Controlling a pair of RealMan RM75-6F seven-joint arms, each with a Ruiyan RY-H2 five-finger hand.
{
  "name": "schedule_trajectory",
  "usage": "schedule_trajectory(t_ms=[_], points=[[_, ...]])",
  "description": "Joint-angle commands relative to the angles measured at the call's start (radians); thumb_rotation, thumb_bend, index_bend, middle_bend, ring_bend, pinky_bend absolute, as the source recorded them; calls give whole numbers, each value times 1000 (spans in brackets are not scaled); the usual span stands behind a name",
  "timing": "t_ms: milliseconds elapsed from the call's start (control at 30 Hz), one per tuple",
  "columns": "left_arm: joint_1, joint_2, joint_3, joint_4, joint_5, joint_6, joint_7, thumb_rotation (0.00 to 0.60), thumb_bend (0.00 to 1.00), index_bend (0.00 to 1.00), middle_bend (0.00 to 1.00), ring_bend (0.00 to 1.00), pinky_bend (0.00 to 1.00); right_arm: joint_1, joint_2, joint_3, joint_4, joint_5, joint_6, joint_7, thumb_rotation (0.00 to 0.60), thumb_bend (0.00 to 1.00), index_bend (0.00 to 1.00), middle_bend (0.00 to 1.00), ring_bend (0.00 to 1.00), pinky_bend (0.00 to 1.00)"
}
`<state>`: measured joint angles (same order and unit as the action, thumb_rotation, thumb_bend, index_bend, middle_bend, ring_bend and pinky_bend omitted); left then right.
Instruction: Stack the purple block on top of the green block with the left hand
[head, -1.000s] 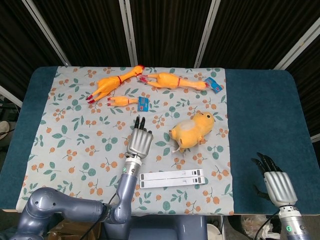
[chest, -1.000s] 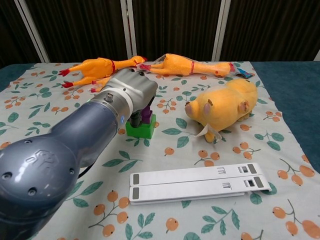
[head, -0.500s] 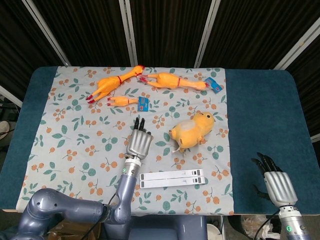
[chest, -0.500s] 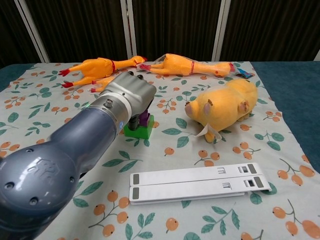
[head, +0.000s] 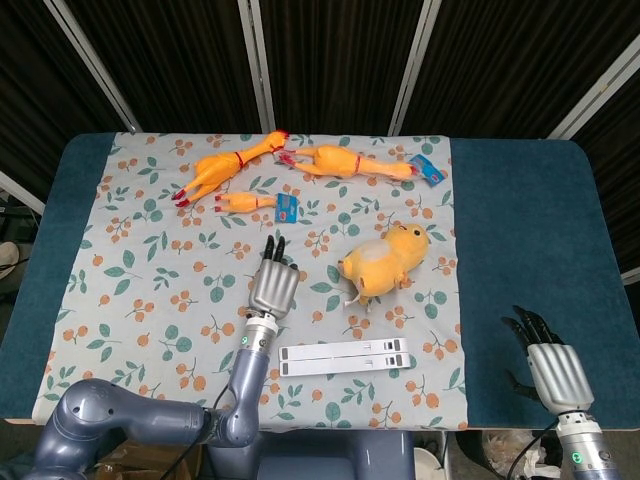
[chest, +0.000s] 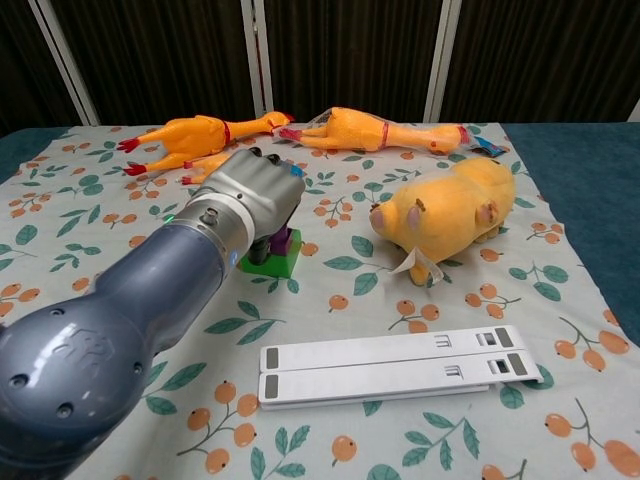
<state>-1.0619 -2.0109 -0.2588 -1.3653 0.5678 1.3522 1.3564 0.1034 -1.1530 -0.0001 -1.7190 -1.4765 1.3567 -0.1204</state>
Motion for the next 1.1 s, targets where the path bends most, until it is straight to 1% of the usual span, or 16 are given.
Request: schedule_trajectory(t_ms=[33,333,400,433,500,567,600,667,700,800,900,1000,1033,1067,1100], points=[[3,-2,2,6,2,-2,2,600,460,491,434,33,0,0,0,0,0,0,1,0,600,294,185,80,86,322],[4,-13,9,19,12,-2,18,600,460,491,434,33,0,0,2,0,-3,3,-1,1,600,293,185,80,86,322],[4,-14,9,19,16,-3,20,600,460,459,418,33,0,1,3,0,-4,2,-2,2,600,293,185,80,86,322],[4,-15,8,18,18,-3,19,600,460,429,393,30,0,1,4,0,-4,1,-1,3,600,293,185,80,86,322],[5,-15,7,16,24,-3,17,600,446,325,270,15,0,0,4,-1,-4,0,0,3,600,294,185,80,86,322],[5,-12,5,9,34,-7,7,600,409,201,100,0,0,0,4,-1,-3,0,0,4,600,293,185,80,86,322],[7,-7,2,-1,43,-13,-7,600,393,142,39,0,0,0,3,0,-3,0,-1,5,600,293,185,80,86,322],[9,5,-1,-24,49,-25,-18,600,379,80,1,0,0,1,3,0,-1,0,-1,4,600,294,185,80,86,322],[10,12,-4,-36,51,-31,-24,600,374,60,0,0,0,1,3,0,-1,-1,-1,4,600,294,185,80,86,322],[11,43,-10,-88,68,-45,-39,600,371,35,0,0,0,1,2,1,0,-1,0,5,600,294,185,80,86,322],[16,91,-15,-175,78,-48,-45,600,372,20,0,0,0,1,2,1,0,-2,1,5,600,293,185,80,86,322],[41,171,-19,-333,86,-30,-59,600,380,11,0,0,0,1,3,0,0,-5,1,8,600,294,185,80,86,322],[67,219,-15,-431,99,-15,-86,600,382,13,0,0,0,1,4,-1,-1,-5,1,11,600,293,185,80,86,322],[91,256,-2,-501,118,2,-107,600,384,17,0,0,0,1,5,-1,0,-6,2,15,600,294,185,80,86,322],[132,319,34,-601,158,31,-134,600,385,19,0,0,0,0,7,-1,-1,-8,3,19,600,294,185,80,86,322]])
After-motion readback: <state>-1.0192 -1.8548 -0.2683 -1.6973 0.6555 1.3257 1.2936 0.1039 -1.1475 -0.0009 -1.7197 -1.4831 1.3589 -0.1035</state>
